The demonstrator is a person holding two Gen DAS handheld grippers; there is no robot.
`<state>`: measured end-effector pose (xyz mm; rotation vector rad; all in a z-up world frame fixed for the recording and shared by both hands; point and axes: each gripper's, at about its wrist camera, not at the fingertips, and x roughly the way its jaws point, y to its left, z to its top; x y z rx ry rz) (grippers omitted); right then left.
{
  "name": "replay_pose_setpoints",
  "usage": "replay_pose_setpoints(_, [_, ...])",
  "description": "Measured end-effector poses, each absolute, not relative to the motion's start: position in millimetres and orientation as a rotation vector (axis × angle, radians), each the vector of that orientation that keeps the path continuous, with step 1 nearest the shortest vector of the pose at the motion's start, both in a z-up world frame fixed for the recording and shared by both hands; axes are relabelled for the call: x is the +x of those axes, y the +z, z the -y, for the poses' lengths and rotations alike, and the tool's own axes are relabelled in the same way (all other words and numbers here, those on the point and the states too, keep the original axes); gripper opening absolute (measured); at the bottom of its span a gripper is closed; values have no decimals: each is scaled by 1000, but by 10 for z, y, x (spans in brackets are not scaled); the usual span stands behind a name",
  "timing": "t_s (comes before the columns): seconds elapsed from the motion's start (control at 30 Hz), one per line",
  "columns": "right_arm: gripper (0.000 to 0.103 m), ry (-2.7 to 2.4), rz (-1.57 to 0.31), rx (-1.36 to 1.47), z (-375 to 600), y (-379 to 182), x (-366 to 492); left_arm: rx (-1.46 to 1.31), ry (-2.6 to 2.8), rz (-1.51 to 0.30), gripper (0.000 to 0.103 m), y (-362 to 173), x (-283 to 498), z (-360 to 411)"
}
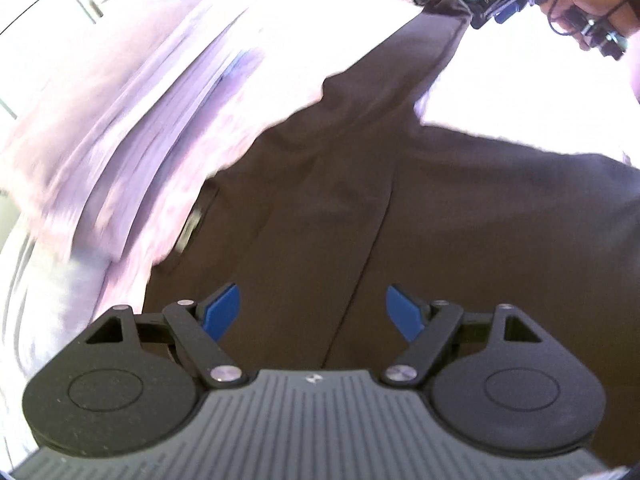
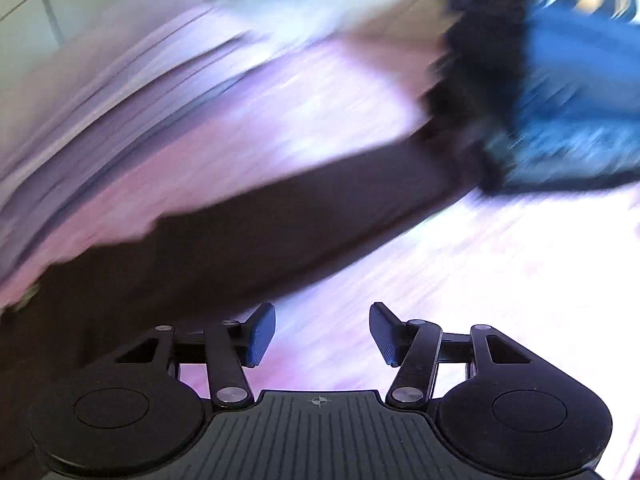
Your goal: Fold clothes
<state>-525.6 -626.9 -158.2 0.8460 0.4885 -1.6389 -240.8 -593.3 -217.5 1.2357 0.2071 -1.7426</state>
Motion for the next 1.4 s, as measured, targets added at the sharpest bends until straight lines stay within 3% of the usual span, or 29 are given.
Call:
replay_pose_setpoints(0.2, [56, -1687, -576, 678, 6867, -1714, -5999, 1270, -1756, -234, 78, -2275, -3149, 6440])
replay_pose_setpoints(0.5, [55, -1607, -712, 571, 7440, -2139, -6278, 1333, -1811, -203, 78, -2442, -3815, 6799])
replay_pose_setpoints(0.57, [46, -1611, -711, 591, 7485, -2160, -6326, 1336, -1795, -211, 78, -2447, -3804, 6808])
replay_pose_setpoints(0.6, [22, -1609, -710, 599, 7504, -2161, -6342, 1338, -1785, -216, 78, -2446, -3792, 6794])
replay_pose_setpoints(0.63, [4, -1606, -704, 597, 7516, -2137, -6336, 1339, -1776, -219, 78, -2445, -3779, 6774])
replay_pose_setpoints(0.77, [3, -1579, -666, 555, 7508, -1948, -6212, 1332, -1741, -224, 78, -2407, -3634, 6622])
replay_pose_setpoints(0.97, [3, -1418, -559, 411, 7278, -1374, -5360, 1268, -1674, -261, 78, -2311, -3267, 6217])
replay_pose_setpoints(1.23, [3, -1068, -382, 147, 6456, -459, -3209, 1180, -1554, -327, 78, -2114, -2325, 5310])
replay_pose_setpoints(1.4, [3, -813, -366, 67, 5615, -516, -1756, 1172, -1431, -396, 78, -2043, -1581, 4617])
